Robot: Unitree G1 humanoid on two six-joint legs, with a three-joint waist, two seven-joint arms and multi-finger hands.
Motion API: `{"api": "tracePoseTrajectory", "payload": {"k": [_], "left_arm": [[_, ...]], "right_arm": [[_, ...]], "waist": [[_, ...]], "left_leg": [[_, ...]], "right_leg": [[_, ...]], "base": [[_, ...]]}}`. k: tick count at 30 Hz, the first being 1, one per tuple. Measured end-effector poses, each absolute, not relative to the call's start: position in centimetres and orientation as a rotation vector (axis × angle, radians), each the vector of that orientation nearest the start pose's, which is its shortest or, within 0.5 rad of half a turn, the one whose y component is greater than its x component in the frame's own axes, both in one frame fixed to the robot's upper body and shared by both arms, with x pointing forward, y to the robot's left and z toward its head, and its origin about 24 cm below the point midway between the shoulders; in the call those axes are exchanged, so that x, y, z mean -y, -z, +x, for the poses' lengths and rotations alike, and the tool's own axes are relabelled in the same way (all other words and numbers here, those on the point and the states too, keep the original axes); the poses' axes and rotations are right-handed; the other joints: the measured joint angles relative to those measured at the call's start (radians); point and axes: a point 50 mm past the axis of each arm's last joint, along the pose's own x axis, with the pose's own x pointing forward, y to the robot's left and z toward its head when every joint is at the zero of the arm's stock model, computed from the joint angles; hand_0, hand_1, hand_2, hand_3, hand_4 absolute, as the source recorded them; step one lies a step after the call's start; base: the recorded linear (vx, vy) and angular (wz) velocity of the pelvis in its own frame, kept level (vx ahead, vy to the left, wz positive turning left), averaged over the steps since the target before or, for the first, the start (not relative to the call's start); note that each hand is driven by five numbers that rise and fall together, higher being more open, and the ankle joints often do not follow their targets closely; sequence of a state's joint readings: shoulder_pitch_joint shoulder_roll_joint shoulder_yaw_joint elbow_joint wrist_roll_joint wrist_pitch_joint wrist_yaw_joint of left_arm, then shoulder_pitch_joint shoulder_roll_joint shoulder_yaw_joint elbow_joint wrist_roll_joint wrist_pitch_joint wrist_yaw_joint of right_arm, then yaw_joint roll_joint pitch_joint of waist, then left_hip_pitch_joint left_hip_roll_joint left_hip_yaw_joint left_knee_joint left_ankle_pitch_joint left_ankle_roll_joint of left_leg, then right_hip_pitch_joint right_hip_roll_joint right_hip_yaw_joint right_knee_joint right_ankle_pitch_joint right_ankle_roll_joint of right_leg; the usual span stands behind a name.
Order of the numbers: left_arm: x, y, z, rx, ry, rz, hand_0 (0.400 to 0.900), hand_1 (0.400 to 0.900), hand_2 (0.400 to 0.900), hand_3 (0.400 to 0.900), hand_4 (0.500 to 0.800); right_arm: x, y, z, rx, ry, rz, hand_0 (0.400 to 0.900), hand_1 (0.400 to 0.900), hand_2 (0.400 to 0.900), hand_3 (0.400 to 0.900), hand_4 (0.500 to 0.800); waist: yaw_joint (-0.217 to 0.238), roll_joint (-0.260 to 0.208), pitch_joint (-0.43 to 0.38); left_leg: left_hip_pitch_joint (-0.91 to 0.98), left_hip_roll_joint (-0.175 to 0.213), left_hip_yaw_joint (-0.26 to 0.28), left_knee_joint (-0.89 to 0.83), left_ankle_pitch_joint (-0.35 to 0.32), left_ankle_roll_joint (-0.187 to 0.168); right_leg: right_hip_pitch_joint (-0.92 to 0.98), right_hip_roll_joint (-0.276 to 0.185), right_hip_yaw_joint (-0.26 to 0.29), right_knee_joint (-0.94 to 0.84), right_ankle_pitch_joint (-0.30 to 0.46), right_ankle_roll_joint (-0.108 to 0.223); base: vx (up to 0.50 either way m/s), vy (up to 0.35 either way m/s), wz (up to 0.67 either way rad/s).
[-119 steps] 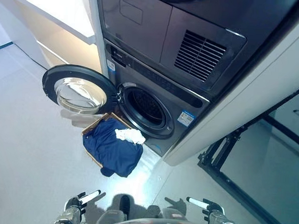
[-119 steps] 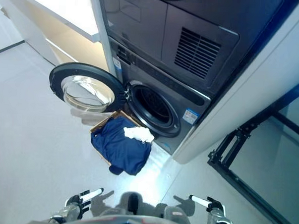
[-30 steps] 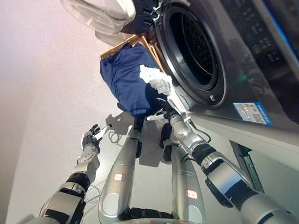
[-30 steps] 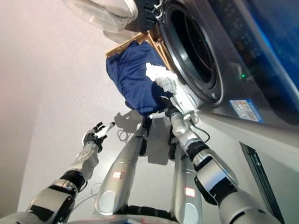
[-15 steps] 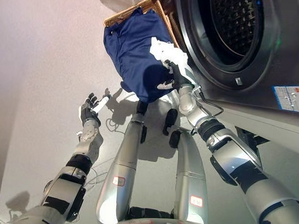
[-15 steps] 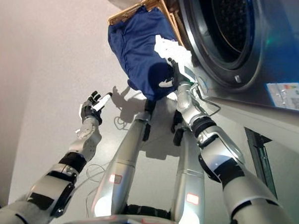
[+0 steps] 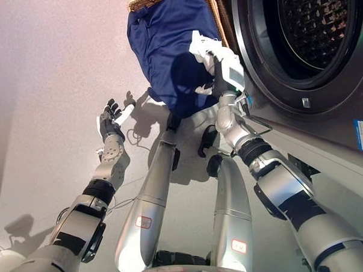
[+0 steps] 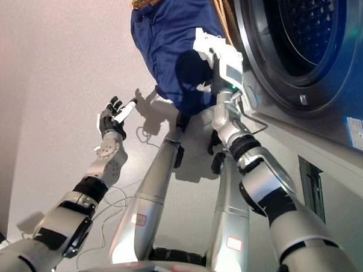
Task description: Put the clothes in the basket into the washing machine.
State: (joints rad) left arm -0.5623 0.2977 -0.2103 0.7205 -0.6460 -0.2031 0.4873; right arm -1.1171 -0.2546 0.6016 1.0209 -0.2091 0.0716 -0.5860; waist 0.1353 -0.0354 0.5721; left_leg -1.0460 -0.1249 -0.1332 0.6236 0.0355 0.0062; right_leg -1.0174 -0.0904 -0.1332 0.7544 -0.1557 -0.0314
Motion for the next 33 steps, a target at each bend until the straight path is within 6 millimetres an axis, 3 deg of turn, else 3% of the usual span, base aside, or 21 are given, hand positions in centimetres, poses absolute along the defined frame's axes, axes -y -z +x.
{"api": "tracePoseTrajectory", "payload": {"k": [8,12,15,21,29,30,33], "left_arm": [[-19.6,-6.4,35.0,-0.03,-0.422,-0.21,0.9,0.9,0.9,0.9,0.8],[-19.6,-7.9,35.2,0.035,-0.398,-0.214,0.9,0.9,0.9,0.9,0.8],[-19.8,-8.1,35.1,0.049,-0.399,-0.211,0.9,0.9,0.9,0.9,0.8],[-20.0,-7.7,34.6,0.049,-0.401,-0.214,0.9,0.9,0.9,0.9,0.8],[-20.1,-7.2,34.4,0.033,-0.386,-0.23,0.9,0.9,0.9,0.9,0.8],[-20.1,-7.1,34.4,0.031,-0.385,-0.235,0.9,0.9,0.9,0.9,0.8],[-20.1,-7.1,34.4,0.028,-0.385,-0.239,0.9,0.9,0.9,0.9,0.8]], "right_arm": [[11.2,-19.2,41.5,0.379,0.291,-1.065,0.9,0.9,0.9,0.9,0.8],[13.9,-19.6,41.8,0.355,0.368,-1.185,0.9,0.9,0.9,0.9,0.8],[15.7,-20.0,41.8,0.343,0.429,-1.208,0.9,0.9,0.9,0.9,0.8],[16.9,-22.1,42.1,0.348,0.505,-1.219,0.9,0.9,0.9,0.9,0.8],[17.0,-23.4,42.4,0.338,0.438,-1.133,0.9,0.9,0.9,0.9,0.8],[17.0,-23.6,42.4,0.329,0.428,-1.124,0.4,0.4,0.4,0.4,0.5],[17.2,-24.1,42.5,0.326,0.42,-1.111,0.4,0.4,0.4,0.4,0.5]], "waist": [[0.0,-0.002,-0.002],[0.017,0.0,0.001],[0.027,0.001,0.004],[0.039,0.003,0.003],[0.044,0.003,0.003],[0.044,0.003,0.003],[0.044,0.003,0.003]], "left_leg": [[-0.084,-0.02,0.015,0.168,-0.067,0.003],[-0.245,-0.037,0.036,0.378,-0.137,0.002],[-0.329,-0.039,0.053,0.467,-0.153,0.001],[-0.434,-0.04,0.081,0.536,-0.151,-0.002],[-0.448,-0.039,0.084,0.547,-0.151,-0.003],[-0.449,-0.039,0.085,0.547,-0.151,-0.003],[-0.449,-0.038,0.085,0.548,-0.151,-0.003]], "right_leg": [[-0.08,-0.021,0.012,0.165,-0.072,-0.002],[-0.237,-0.044,0.027,0.381,-0.149,-0.018],[-0.326,-0.05,0.043,0.475,-0.168,-0.022],[-0.446,-0.058,0.071,0.56,-0.168,-0.021],[-0.466,-0.062,0.071,0.575,-0.168,-0.021],[-0.468,-0.062,0.072,0.576,-0.168,-0.021],[-0.468,-0.062,0.071,0.577,-0.168,-0.021]], "base": [[-0.04,0.003,0.04],[-0.03,0.001,0.03],[-0.06,0.024,-0.05],[-0.04,0.005,-0.03],[0.0,0.0,0.0],[0.0,0.0,0.0],[0.0,0.0,0.0]]}}
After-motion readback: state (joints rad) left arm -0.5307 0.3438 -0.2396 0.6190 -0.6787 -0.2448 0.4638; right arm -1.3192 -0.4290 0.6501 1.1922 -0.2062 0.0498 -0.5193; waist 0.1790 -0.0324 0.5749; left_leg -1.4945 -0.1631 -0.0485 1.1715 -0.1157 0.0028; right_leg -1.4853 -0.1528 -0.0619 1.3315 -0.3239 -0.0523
